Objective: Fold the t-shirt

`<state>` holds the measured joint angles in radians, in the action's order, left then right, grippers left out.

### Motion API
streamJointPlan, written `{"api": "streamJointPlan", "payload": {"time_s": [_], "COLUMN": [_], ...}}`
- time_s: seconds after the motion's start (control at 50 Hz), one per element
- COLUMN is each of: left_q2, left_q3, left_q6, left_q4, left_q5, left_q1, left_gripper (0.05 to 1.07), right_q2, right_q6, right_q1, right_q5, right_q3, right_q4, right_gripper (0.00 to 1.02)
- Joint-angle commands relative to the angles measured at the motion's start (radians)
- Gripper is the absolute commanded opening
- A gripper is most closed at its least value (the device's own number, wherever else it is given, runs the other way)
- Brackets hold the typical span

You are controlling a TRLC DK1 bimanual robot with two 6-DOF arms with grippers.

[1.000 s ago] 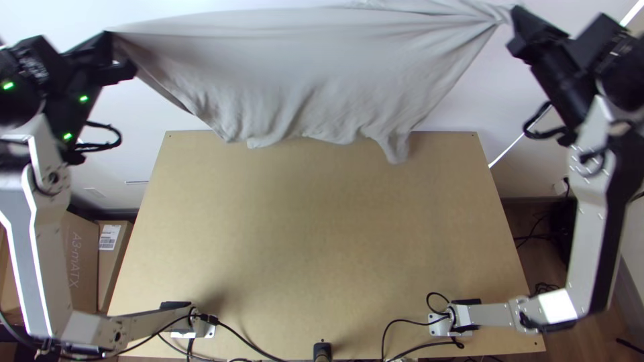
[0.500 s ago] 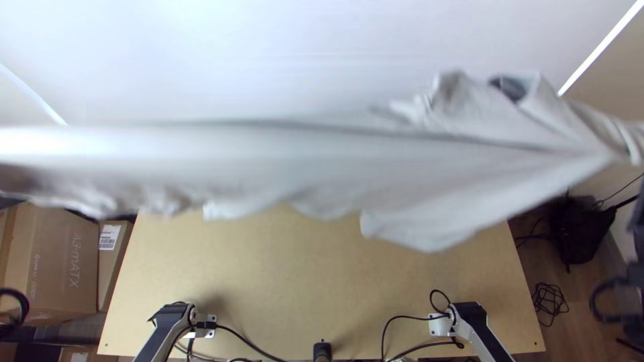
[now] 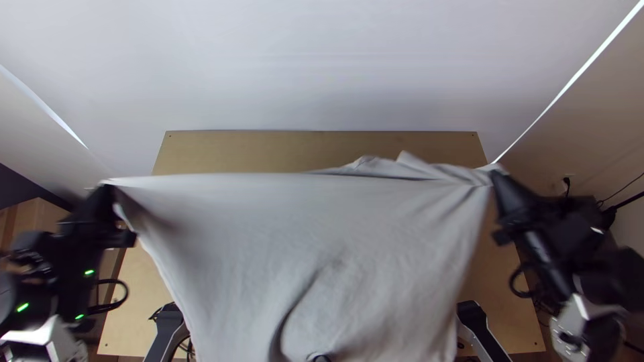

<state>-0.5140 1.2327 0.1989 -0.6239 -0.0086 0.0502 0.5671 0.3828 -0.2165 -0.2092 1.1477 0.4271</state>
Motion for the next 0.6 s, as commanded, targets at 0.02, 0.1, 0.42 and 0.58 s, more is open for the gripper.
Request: {"api": "streamJointPlan", "payload": {"time_s": [0.02,0.1,0.42,0.58], "left_q2": [0.057,0.054,-0.281,-0.528], "left_q3": [-0.239,-0.366,-0.598,-0.585], "left_q6": [0.011,0.011,-0.009,-0.018], "left_q4": [0.055,0.116,0.504,0.676], "left_q5": [0.024,0.053,0.091,0.099], "left_q1": [-0.001,-0.001,0.013,0.014], "left_gripper": [0.08,0.08,0.07,0.08], "right_q2": [-0.027,-0.006,0.41,0.66], "right_q6": [0.025,0.027,0.045,0.044], "right_q1": [-0.047,-0.061,-0.072,-0.053], "right_q5": [0.021,0.021,0.024,0.024], "right_q3": [-0.206,-0.332,-0.529,-0.493], "right_q4": [-0.087,-0.175,-0.53,-0.712], "right_gripper": [0.02,0.02,0.02,0.02]}}
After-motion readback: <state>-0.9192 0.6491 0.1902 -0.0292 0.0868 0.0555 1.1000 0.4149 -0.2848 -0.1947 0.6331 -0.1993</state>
